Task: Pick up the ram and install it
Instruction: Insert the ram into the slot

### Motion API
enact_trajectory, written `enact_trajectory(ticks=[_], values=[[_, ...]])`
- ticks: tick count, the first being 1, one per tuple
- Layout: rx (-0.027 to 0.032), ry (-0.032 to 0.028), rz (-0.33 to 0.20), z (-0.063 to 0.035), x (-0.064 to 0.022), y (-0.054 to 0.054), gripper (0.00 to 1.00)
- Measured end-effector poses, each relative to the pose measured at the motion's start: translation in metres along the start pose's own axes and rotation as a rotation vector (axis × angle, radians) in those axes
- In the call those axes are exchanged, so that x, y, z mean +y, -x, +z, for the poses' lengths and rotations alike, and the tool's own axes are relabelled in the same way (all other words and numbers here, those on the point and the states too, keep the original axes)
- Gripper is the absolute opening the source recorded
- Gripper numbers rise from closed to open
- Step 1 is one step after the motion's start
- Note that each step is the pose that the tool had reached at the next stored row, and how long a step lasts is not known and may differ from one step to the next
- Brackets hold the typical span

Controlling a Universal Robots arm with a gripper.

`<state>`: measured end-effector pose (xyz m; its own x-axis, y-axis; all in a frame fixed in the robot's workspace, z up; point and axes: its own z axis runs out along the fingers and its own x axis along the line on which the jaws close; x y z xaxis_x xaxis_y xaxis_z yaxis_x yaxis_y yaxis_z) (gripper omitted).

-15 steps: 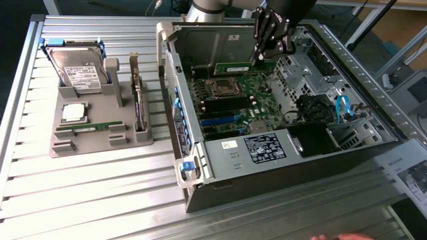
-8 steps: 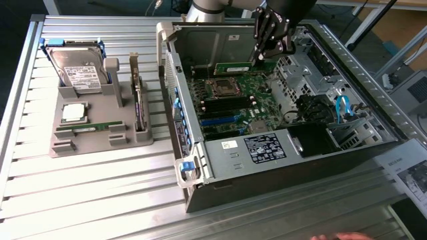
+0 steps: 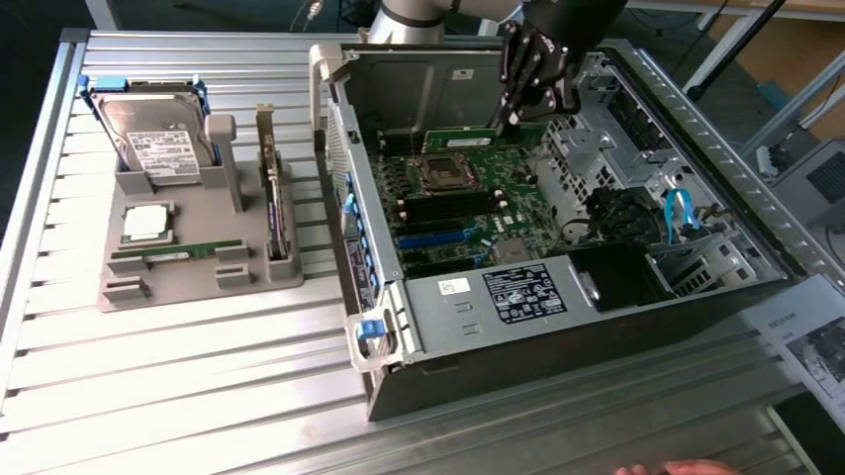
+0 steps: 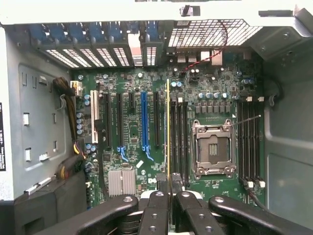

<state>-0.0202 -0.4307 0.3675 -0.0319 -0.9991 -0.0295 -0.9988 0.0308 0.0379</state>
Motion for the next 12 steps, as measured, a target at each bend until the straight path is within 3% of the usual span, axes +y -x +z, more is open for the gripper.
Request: enact_trajectory(ticks=[12], values=[[0.0, 0.0, 0.0, 0.0192, -0.0007, -0.001, 0.12]])
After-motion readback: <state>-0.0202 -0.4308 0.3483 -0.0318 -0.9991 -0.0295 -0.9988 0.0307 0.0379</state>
